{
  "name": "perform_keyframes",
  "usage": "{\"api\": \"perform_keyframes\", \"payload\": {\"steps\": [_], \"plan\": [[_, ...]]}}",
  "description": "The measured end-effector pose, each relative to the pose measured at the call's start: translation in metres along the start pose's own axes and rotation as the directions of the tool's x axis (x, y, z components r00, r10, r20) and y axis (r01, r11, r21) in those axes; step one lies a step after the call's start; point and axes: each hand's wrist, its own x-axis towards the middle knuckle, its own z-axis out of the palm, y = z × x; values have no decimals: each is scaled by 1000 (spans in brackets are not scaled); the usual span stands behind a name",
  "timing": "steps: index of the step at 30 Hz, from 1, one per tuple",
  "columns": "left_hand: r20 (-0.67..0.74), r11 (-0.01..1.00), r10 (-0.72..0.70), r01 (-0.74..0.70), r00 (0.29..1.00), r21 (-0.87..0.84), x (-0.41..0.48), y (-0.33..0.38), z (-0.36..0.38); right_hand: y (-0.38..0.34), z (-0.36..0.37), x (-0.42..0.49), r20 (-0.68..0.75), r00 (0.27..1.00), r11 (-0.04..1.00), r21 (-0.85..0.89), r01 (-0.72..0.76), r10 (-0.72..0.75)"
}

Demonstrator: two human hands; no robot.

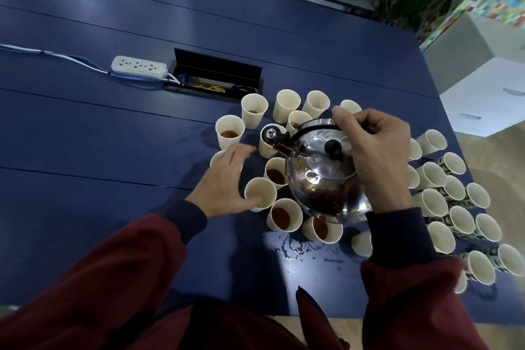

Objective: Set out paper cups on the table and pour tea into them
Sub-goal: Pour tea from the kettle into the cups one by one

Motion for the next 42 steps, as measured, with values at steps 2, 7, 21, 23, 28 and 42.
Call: {"api": "perform_keyframes", "payload": {"steps": [2,7,21,23,28,42], "plan": [[181,993,67,-84,981,87,5,2,3,2,0,-2,19,1000,1000,18,1,-1],[330,928,90,-200,940,314,5,0,21,8,-6,-6,51,999,999,41,-2,0],[153,987,-161,156,975,39,-10,-8,49,11,-14,-12,82,996,999,22,28,-30],[80,981,-188,191,979,-34,-14,-5,48,11,-14,-12,96,995,999,16,35,-37],[-76,963,-211,195,974,-184,-21,10,34,8,-10,-14,121,991,998,-20,61,-59],[-146,792,-343,202,928,-576,-39,24,-5,-34,21,-26,256,941,952,-148,267,-224]]}}
